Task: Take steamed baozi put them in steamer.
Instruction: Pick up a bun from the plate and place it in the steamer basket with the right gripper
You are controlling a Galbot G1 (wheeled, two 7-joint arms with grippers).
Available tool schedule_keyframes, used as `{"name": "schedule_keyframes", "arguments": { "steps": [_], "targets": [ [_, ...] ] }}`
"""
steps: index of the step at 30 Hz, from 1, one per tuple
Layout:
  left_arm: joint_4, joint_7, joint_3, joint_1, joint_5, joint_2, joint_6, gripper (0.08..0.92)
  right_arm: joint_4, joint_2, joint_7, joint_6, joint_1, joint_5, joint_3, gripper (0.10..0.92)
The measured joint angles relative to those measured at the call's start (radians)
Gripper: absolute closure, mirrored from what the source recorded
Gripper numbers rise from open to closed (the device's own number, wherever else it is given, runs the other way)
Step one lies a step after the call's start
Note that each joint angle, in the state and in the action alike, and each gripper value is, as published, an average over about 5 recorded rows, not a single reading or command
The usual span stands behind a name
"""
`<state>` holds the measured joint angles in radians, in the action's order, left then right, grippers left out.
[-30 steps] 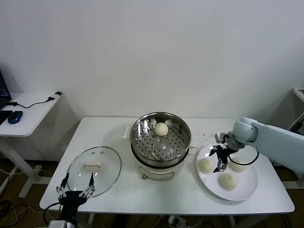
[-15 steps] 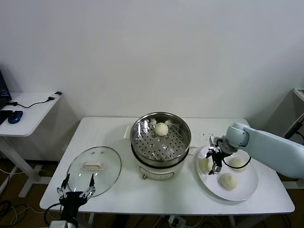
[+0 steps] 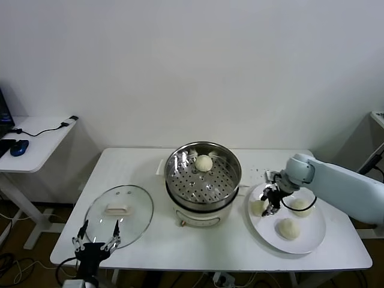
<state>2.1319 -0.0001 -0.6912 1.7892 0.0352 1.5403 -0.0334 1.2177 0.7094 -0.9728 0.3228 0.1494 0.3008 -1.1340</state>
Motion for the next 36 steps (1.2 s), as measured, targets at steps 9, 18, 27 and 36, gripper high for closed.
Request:
{"name": "schedule_keyframes", "arguments": {
  "steps": [9,18,27,36],
  "targets": [
    [0.012,0.000,0.008,0.008,0.000,-0.004,0.000,0.177,0.040,-0.042,-0.040,-0.033,0.256,0.117,-0.170,0.466],
    [0.025,0.001,0.019,0.018,-0.002,-0.003,0.003,0.177,0.022,0.046,-0.060,-0.042,0.604,0.334,-0.390,0.465],
    [0.042,0.009,0.030,0.034,-0.003,-0.007,0.012,0.177,-0.020,0.252,-0.019,0.006,0.704,0.501,-0.429,0.465],
    [0.046,0.010,0.023,0.042,-0.009,-0.008,0.021,0.177,-0.095,0.477,0.038,0.053,0.664,0.571,-0.435,0.465]
  ]
}}
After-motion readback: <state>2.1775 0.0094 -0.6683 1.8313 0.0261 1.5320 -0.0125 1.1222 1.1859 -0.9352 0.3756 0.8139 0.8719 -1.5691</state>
